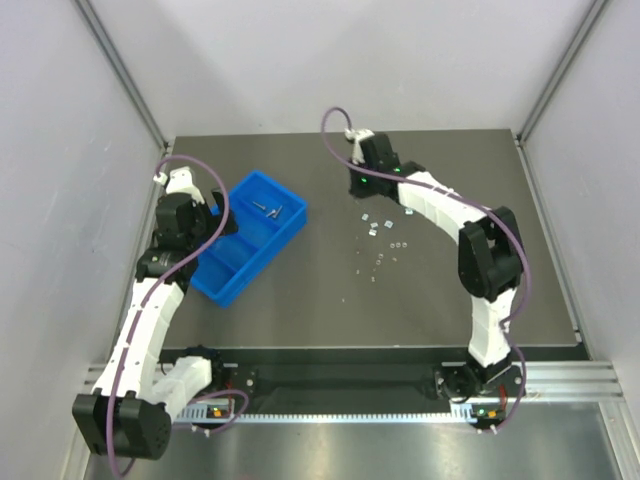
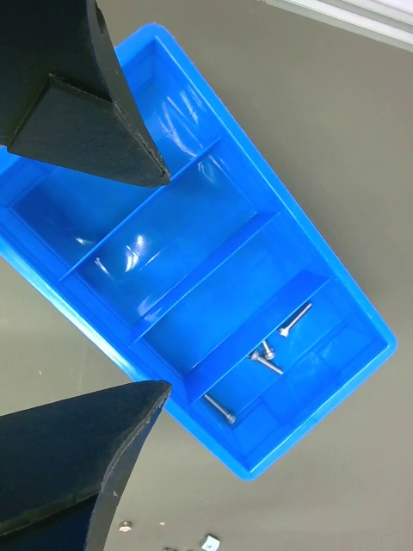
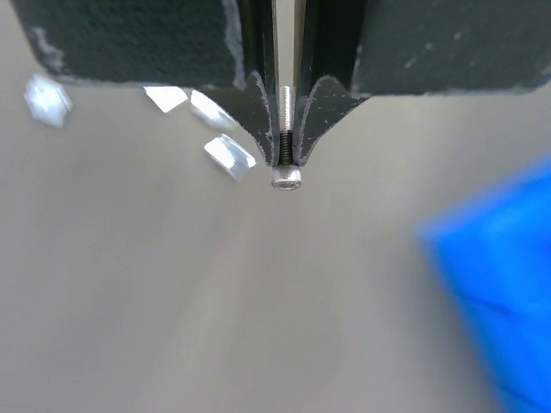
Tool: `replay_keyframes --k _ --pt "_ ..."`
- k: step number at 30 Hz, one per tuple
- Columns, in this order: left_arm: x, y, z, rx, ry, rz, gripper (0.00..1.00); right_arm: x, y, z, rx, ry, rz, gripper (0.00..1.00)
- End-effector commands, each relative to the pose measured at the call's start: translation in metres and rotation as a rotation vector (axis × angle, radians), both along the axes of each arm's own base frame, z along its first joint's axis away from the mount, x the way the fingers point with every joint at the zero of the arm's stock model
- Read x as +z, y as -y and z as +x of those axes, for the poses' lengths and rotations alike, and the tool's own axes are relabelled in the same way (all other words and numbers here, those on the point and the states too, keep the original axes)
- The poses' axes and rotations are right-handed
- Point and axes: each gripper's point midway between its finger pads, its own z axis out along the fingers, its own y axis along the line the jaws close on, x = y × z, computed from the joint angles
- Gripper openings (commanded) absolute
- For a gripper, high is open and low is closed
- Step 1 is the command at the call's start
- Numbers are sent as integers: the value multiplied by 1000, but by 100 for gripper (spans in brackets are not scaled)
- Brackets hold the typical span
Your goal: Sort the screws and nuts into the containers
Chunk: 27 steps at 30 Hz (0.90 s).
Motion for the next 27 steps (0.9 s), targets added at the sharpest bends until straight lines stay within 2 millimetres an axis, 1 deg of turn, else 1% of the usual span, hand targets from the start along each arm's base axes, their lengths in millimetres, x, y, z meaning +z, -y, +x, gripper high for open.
replay_keyframes --k 1,2,3,4,5,6,7,8,9,10,12,13,15,16,17,18,19,20,21,22,23,24,25,26,27 --pt "5 -3 1 7 21 11 99 91 -96 -15 188 173 142 0" --pt "5 -2 1 5 21 11 99 109 -115 -15 213 201 168 0" --pt "5 -2 1 5 22 11 99 90 -139 -20 253 171 160 0" --pt "6 -3 0 8 25 11 99 87 -153 -23 284 165 161 0" --pt "6 -2 0 6 26 9 99 110 -171 -19 308 208 192 0" --pt "7 -2 0 6 29 9 99 78 -187 -24 331 152 155 0" --pt "9 -3 0 6 33 8 99 77 -197 -25 347 153 155 0" --pt "8 -2 0 3 32 7 99 88 -208 -24 362 176 181 0" --pt "9 -2 0 5 33 6 99 72 -218 -26 377 157 176 0" --pt "9 -2 -1 4 36 6 99 71 -223 -26 383 159 184 0" --pt "10 -1 -1 1 38 4 99 58 -231 -29 395 153 185 0" --pt "10 -1 -1 1 39 4 99 57 -234 -26 400 169 197 0" --pt "11 -1 -1 -2 41 4 99 43 -235 -24 398 160 187 0" --pt "12 -1 -1 0 45 3 99 39 -235 -21 385 160 179 0" --pt "12 -1 -1 1 45 4 99 39 -235 -20 382 162 180 1" --pt "11 -2 -1 4 44 5 99 37 -235 -20 381 158 178 4" --pt "12 -3 -2 9 44 8 99 40 -236 -21 377 157 183 8" --pt "12 -3 -2 9 44 8 99 40 -236 -22 380 155 186 14" --pt "11 -3 -2 9 42 9 99 49 -235 -22 378 165 195 18" --pt "11 -3 -1 9 41 9 99 53 -234 -22 378 170 199 22" --pt "11 -3 -1 6 42 8 99 55 -233 -23 373 173 195 33" --pt "10 -2 -1 3 39 7 99 65 -232 -23 377 189 201 42" --pt "10 -2 -1 3 38 7 99 69 -230 -23 378 197 196 50" --pt "10 -2 -1 3 38 7 99 77 -228 -22 371 207 196 62" --pt "10 -2 -1 3 38 7 99 88 -222 -22 362 213 195 66"
